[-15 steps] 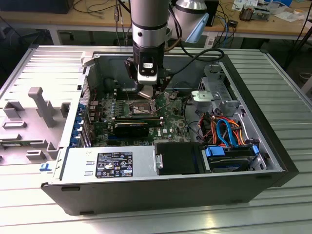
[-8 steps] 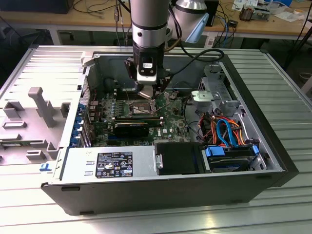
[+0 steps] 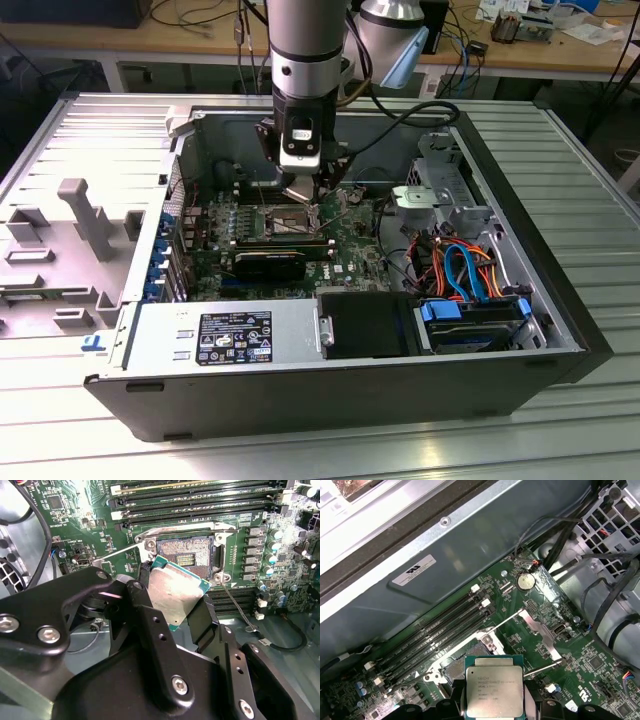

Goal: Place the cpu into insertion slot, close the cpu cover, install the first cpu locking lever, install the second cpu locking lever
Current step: 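Place the cpu into insertion slot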

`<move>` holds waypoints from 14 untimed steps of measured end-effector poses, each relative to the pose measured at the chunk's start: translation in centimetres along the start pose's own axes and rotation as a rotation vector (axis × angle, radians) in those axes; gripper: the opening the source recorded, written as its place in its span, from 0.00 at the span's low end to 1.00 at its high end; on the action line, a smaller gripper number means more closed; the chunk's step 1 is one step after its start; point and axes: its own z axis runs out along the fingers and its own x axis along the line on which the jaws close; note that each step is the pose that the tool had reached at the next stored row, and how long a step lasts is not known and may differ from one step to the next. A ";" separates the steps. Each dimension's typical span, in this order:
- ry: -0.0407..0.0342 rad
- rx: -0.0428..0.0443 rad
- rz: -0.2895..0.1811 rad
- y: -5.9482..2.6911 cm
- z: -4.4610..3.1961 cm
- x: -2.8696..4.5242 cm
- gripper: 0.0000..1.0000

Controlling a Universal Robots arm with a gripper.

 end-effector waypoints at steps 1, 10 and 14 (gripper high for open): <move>-0.0001 0.0000 0.001 0.00 0.00 0.00 0.55; -0.0009 -0.0002 0.012 0.00 0.03 0.00 0.55; -0.0013 -0.0003 0.017 0.00 0.04 0.00 0.55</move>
